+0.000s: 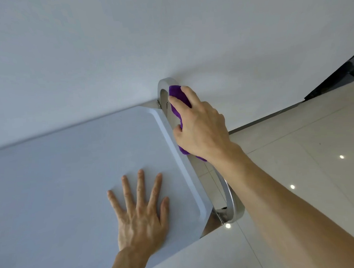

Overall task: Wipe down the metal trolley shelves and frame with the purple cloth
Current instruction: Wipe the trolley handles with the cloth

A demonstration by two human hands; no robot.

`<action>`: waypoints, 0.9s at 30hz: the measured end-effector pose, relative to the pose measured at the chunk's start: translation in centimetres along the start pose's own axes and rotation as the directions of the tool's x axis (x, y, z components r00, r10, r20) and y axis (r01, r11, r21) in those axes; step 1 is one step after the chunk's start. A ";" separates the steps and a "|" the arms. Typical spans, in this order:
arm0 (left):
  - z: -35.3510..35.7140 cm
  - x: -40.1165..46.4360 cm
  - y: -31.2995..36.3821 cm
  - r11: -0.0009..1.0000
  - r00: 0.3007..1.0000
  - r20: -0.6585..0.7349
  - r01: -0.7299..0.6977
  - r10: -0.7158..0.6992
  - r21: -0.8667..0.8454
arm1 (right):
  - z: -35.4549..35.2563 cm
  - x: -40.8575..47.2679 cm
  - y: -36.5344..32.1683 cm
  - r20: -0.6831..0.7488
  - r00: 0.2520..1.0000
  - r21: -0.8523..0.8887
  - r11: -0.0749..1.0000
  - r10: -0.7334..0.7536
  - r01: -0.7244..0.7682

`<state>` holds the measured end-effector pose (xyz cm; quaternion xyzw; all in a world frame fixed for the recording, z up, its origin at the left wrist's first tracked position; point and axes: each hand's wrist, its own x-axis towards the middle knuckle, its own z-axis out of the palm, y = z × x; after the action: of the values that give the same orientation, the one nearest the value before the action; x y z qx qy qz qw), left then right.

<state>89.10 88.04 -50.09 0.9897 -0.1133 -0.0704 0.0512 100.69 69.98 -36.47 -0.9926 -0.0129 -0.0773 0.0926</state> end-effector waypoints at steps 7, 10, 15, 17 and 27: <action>-0.2 0.1 -0.6 1.000 1.000 0.023 -0.006 0.006 0.017 | -0.2 0.2 -0.2 0.008 1.000 0.113 0.994 0.012 -0.013; 0.1 0.2 -0.8 0.999 1.000 0.020 -0.001 0.001 0.032 | -0.3 -5.7 0.2 -0.122 0.992 0.038 0.999 0.020 -0.015; 0.4 0.3 -0.7 0.999 1.000 0.007 -0.003 0.003 0.037 | 2.3 -14.0 1.2 -0.498 0.859 0.257 0.966 0.119 0.016; 0.6 0.2 -0.8 0.999 1.000 -0.001 -0.007 0.007 0.036 | 3.8 -15.5 1.6 -0.570 0.807 0.318 0.947 0.153 0.045; 0.6 0.3 -0.8 1.000 0.999 -0.034 -0.014 0.015 0.027 | 9.1 -22.3 2.1 -0.201 0.852 0.640 0.723 0.484 -0.260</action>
<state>89.48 88.69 -50.81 0.9905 -0.1206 -0.0515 0.0407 80.11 69.34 -49.20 -0.8637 0.1836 -0.2263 0.4113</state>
